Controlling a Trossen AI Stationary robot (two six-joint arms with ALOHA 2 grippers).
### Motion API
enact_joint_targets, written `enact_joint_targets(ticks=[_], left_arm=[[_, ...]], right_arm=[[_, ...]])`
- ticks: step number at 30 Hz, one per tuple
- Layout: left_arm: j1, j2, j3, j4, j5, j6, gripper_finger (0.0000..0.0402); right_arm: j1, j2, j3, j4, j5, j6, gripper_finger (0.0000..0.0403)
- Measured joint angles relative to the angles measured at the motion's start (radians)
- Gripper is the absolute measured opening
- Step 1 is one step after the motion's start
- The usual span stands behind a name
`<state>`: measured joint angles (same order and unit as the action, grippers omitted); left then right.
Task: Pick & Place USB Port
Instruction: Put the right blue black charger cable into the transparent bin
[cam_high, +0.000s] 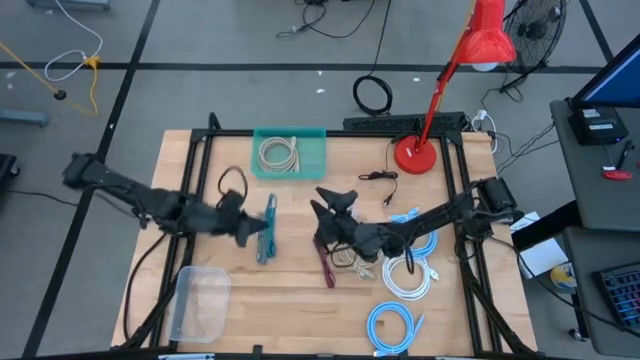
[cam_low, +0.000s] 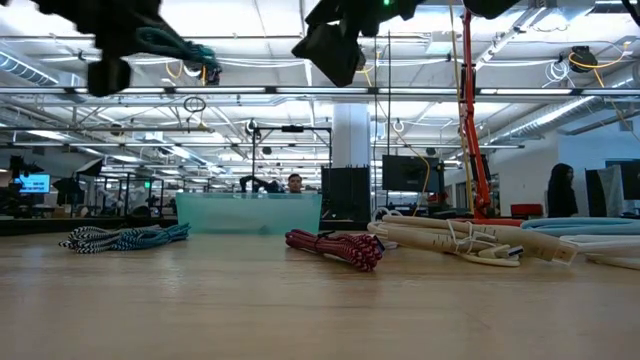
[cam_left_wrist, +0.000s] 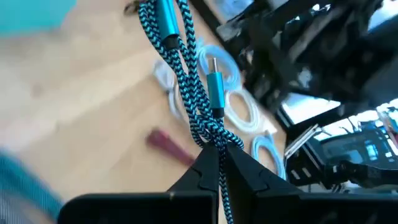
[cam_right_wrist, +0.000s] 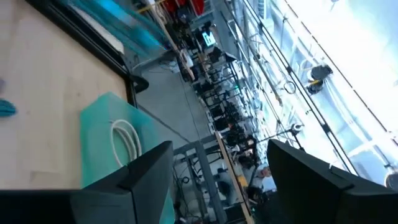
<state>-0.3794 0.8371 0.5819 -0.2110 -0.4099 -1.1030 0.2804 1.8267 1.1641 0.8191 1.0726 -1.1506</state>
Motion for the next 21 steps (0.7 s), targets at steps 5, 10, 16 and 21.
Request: enact_joint_targets(ticks=[5,10,16,21], left_arm=[[-0.273,0.052,0.000,-0.120,-0.243,-0.341,0.0006],[-0.495,0.156,0.000,-0.126,-0.436,-0.633,0.0006],[-0.656,0.328,0.000,-0.027,-0.508,-0.897,0.0006],[-0.728,0.458,0.096,-0.117,-0.479,-1.100,0.0006]], right_arm=[[-0.030,-0.004,0.000,0.007,-0.025,0.035,0.0252],[-0.054,-0.045,-0.001,0.033,-0.030,0.038,0.0252],[-0.094,-0.117,-0.051,0.033,-0.085,0.061,0.0251],[-0.130,-0.181,-0.105,0.030,-0.154,0.113,0.0251]])
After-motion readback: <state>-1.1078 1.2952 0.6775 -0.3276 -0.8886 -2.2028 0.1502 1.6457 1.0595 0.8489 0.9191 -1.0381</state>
